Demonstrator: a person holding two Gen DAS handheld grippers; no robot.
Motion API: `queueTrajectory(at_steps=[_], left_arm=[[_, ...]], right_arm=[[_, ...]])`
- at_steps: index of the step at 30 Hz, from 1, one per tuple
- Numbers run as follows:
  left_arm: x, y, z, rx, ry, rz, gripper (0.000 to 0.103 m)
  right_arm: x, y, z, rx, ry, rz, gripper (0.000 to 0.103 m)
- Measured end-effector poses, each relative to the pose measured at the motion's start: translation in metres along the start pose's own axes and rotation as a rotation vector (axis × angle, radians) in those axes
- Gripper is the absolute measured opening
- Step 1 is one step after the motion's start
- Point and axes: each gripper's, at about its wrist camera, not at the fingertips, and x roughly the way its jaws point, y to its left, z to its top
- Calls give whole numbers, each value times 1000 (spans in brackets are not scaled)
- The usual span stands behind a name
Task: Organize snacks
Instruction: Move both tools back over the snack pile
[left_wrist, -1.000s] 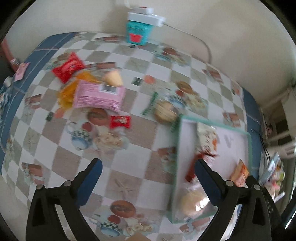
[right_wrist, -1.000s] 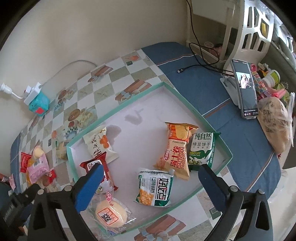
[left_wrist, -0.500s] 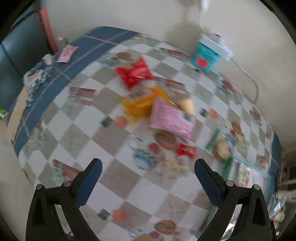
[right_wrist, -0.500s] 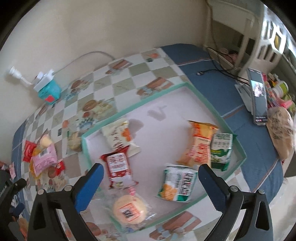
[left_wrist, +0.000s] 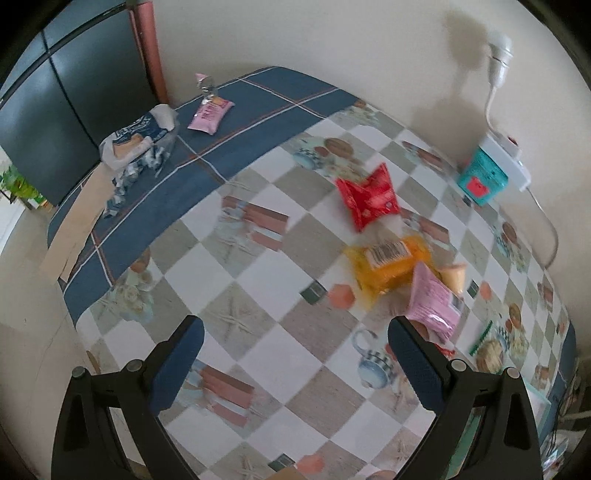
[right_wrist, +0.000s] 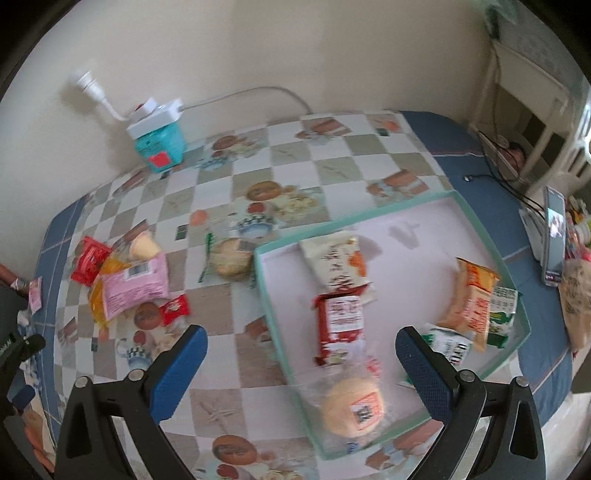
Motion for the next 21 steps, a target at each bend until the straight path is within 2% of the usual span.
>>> queueTrajectory(at_steps=[13, 21], left_arm=[[16, 47, 25, -72, 0, 46, 100], [30, 50, 33, -86, 27, 19, 100]], right_arm=[[15, 60, -4, -78, 13, 60, 103], [28, 79, 1, -80, 8, 104, 103]])
